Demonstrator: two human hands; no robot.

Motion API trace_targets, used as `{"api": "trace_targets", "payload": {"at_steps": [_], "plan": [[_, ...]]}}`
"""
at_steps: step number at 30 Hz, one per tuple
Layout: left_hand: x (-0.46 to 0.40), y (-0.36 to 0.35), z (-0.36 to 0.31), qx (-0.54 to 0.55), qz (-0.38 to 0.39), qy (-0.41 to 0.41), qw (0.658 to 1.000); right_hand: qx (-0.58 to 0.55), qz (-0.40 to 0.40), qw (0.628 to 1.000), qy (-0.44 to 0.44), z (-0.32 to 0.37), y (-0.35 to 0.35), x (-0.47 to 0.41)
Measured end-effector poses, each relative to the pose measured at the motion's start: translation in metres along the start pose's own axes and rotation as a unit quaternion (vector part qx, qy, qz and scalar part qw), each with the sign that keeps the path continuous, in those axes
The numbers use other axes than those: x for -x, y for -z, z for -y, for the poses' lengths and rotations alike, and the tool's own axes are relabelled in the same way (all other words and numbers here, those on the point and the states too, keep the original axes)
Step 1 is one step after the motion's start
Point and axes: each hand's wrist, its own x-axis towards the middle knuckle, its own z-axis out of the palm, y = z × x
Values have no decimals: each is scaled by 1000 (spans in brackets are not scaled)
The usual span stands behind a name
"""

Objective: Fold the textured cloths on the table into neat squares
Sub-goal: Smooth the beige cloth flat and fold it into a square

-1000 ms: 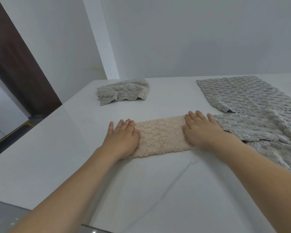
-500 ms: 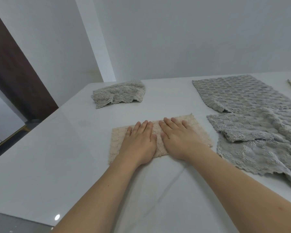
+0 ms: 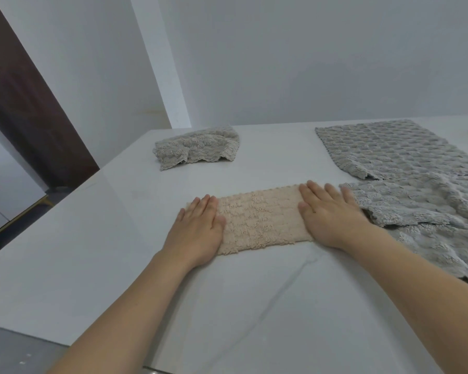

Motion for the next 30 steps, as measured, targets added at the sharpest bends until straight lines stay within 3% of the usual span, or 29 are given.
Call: {"api": "trace_targets", "payload": {"at_steps": [5, 9, 13, 30], "plan": [[2, 15, 10, -53, 10, 46, 997, 38, -20, 999, -30, -2, 11, 1], [-5, 24, -36, 18, -67, -12, 997, -67, -69, 994, 47, 36, 12, -3], [-5, -6, -59, -2, -28, -58, 998, -46, -60, 995, 68, 51, -15, 2], [-8, -10, -43, -23, -12, -38, 999, -31, -41, 997, 60, 48, -14, -1]]}}
